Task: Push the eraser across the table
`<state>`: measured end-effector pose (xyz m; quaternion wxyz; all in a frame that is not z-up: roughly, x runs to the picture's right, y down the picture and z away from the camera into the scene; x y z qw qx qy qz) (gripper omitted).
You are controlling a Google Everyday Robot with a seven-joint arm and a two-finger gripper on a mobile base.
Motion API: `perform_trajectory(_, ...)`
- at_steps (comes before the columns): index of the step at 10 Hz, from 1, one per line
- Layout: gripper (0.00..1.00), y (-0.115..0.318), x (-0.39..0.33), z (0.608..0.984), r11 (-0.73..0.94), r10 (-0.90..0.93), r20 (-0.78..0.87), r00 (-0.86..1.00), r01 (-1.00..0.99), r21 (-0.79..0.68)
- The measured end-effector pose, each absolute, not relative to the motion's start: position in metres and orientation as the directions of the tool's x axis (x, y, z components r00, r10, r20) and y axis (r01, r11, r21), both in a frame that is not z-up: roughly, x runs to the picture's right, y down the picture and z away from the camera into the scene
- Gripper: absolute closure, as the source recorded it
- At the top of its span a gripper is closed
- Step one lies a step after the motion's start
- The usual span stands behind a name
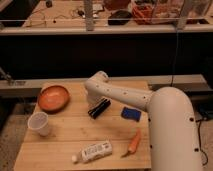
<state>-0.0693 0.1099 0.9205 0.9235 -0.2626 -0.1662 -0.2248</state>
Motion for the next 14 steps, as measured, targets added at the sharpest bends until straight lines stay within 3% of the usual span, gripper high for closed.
perform_trajectory(14,1.0,0.102,-0.0635,0.9284,0.747,-0.35,0.441,0.826,0.53,-0.401)
